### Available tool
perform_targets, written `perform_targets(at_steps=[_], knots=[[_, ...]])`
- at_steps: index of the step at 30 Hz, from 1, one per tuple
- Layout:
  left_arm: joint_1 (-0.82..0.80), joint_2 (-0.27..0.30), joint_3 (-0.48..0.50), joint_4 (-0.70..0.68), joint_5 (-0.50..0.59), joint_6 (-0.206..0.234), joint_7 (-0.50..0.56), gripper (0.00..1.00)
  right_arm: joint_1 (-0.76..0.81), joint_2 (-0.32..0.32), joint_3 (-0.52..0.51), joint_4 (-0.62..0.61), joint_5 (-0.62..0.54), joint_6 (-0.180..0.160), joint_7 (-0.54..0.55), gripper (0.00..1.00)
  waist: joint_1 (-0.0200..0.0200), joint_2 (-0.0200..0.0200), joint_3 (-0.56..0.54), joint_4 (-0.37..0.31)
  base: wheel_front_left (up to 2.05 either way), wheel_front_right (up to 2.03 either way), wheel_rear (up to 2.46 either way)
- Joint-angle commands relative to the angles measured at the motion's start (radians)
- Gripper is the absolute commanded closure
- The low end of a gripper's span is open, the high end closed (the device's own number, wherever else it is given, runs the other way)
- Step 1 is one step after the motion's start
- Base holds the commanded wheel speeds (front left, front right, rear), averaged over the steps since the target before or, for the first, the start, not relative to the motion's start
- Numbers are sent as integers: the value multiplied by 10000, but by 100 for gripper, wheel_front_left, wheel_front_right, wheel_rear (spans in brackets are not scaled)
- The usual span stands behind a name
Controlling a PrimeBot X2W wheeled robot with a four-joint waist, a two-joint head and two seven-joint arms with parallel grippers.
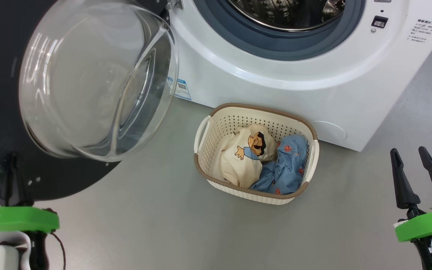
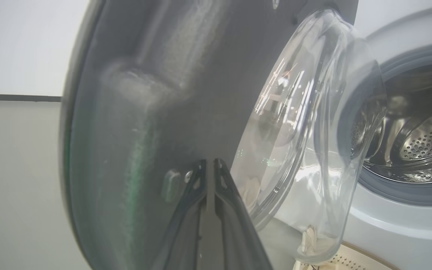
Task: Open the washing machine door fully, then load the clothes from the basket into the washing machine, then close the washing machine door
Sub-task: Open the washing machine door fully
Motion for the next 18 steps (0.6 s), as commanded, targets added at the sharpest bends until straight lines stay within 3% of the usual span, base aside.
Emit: perform_targets(at_steps=[1,18], knots=[[-478,526,688,-10,213,-19,-135,100,-32,-208,125,-250,-9,46,-122,0,-1,0,6,9,0,0,0],[-1819,464,2417,1514,1642,-828,-137,100,-356,-473,202,-359,-52,46,-122,0,-1,0,671,-93,0,0,0]])
